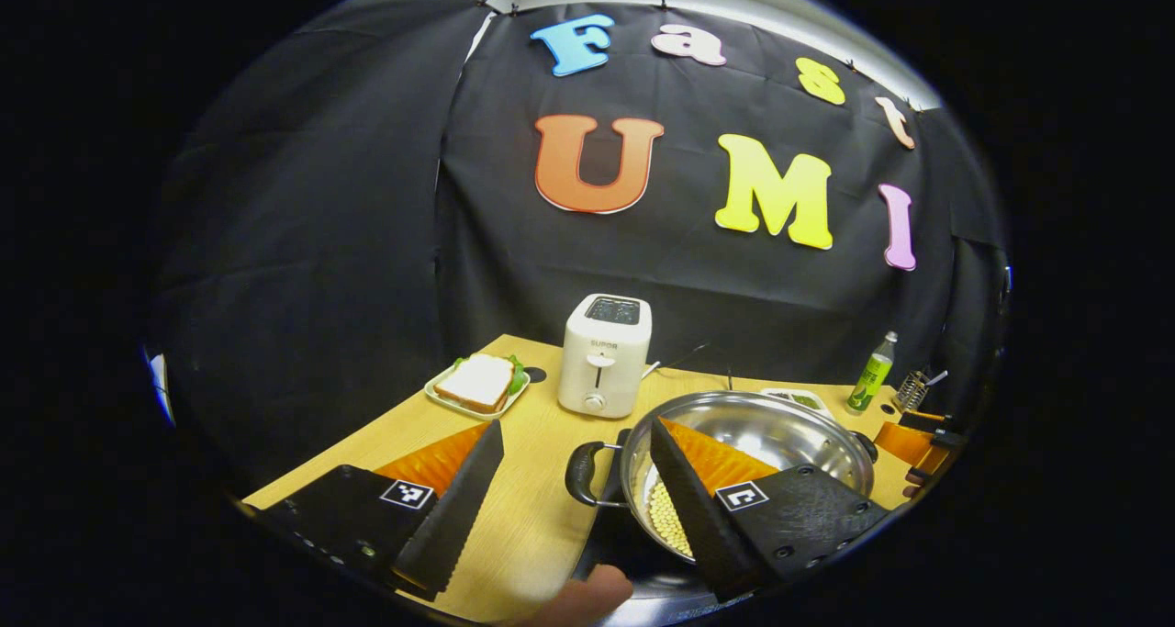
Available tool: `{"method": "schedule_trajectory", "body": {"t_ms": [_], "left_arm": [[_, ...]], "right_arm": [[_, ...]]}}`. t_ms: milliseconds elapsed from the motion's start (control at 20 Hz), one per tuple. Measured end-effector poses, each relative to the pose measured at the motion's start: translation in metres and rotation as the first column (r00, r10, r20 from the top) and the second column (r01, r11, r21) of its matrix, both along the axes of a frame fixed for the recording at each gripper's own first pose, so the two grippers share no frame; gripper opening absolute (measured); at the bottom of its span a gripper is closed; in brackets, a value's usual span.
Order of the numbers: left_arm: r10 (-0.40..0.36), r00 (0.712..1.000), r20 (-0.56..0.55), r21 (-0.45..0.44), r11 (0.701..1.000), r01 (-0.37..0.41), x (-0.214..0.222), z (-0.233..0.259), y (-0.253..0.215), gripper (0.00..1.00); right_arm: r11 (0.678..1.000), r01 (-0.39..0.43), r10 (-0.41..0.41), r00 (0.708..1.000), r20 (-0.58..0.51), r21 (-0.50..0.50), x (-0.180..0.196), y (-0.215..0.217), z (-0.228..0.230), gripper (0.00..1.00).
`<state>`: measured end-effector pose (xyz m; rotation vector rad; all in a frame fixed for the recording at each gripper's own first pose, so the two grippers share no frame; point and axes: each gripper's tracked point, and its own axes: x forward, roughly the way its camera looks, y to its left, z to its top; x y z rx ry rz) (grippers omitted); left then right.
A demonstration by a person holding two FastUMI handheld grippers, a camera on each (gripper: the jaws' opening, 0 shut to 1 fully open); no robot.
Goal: First push the handle of the pot to place it horizontally, then grasp the pot with both hands and set it on the induction cooktop.
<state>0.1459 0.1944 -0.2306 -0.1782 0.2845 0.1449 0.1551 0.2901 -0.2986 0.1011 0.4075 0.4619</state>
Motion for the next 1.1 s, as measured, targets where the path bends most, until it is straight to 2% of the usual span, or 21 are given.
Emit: {"method": "schedule_trajectory", "body": {"t_ms": [200,350,450,650,1100], "left_arm": [[-0.009,0.997,0.077,-0.013,1.0,0.01,-0.029,0.019,-0.019,0.95],[-0.053,0.993,0.107,-0.031,0.998,0.056,-0.049,0.033,-0.049,0.95],[-0.069,0.99,0.12,-0.007,0.998,0.07,-0.062,0.043,-0.065,0.95],[-0.087,0.986,0.143,0.036,0.996,0.083,-0.097,0.062,-0.101,0.95],[-0.13,0.982,0.138,0.124,0.986,0.113,-0.158,0.088,-0.163,0.95]], "right_arm": [[1.0,-0.015,0.016,0.998,0.057,-0.015,-0.037,-0.025,0.018,0.96],[1.0,0.025,-0.023,0.996,0.091,-0.012,-0.062,-0.051,0.032,0.96],[0.999,0.048,-0.049,0.996,0.08,0.015,-0.083,-0.068,0.039,0.96],[0.993,0.117,-0.119,0.988,0.1,0.026,-0.117,-0.12,0.062,0.98],[0.952,0.306,-0.304,0.939,0.159,0.012,-0.167,-0.231,0.109,0.96]]}}
